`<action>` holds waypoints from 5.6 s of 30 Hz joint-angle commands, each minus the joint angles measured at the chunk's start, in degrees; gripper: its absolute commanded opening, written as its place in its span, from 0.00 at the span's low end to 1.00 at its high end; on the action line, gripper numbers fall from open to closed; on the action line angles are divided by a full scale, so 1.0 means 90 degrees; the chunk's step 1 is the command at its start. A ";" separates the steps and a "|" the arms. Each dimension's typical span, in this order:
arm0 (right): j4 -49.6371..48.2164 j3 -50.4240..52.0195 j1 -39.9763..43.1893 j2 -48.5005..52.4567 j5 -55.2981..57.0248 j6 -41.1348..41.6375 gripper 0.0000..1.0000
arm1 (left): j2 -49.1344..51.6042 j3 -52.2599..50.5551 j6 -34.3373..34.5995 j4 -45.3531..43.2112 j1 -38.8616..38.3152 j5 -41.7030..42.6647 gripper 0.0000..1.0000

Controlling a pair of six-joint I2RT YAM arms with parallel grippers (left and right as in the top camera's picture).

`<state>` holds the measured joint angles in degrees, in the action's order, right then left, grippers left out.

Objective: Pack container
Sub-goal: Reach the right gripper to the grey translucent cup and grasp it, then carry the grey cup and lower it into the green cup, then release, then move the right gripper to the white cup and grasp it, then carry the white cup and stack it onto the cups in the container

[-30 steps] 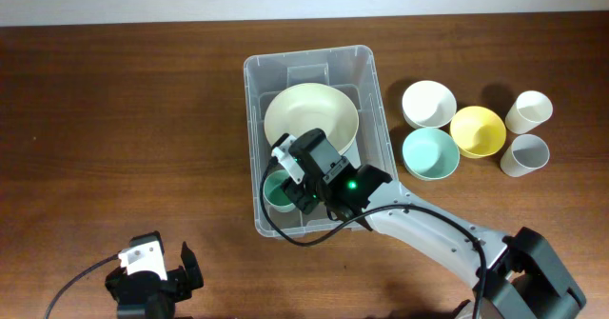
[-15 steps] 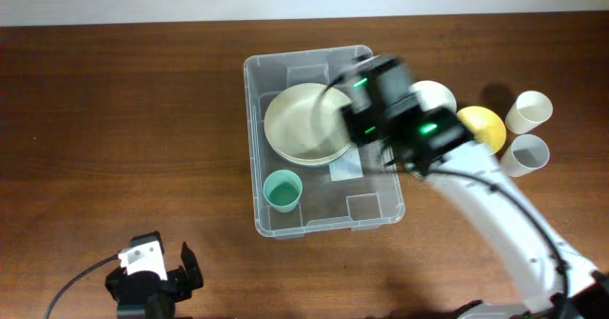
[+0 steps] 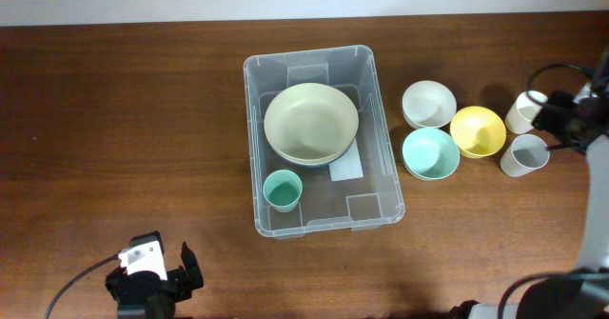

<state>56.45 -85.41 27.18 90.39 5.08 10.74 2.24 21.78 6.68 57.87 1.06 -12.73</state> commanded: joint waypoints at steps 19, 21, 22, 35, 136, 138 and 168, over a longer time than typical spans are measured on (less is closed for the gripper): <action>-0.0406 -0.0102 0.0532 0.2727 -0.0350 0.0080 0.59 | -0.0041 0.0097 0.0010 0.0015 0.0015 -0.0066 1.00; -0.0420 -0.0095 0.0544 0.2727 -0.0350 0.0080 0.35 | -0.0041 0.0097 0.0010 0.0015 0.0015 -0.0066 1.00; -0.0418 -0.0095 0.0544 0.2727 -0.0350 0.0080 0.23 | -0.0041 0.0097 0.0010 0.0015 0.0015 -0.0068 1.00; 0.0177 -0.0102 0.0420 0.2237 -0.0634 0.0080 0.04 | -0.0041 0.0097 0.0010 0.0015 0.0015 -0.0066 1.00; -0.0862 -0.1081 0.0134 0.1921 -0.0022 0.0529 0.69 | -0.0041 0.0097 0.0010 0.0015 0.0015 -0.0066 1.00; -0.0954 -0.1081 0.0155 0.2203 -0.0124 0.0529 0.69 | -0.0041 0.0097 0.0010 0.0015 0.0015 -0.0066 1.00; -0.1093 -0.1185 -0.0515 0.1243 -0.2518 -0.0981 0.04 | -0.0041 0.0097 0.0010 0.0015 0.0015 -0.0066 1.00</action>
<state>45.58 -94.72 26.04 111.11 -12.43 6.94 2.24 21.78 6.66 57.87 1.06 -12.73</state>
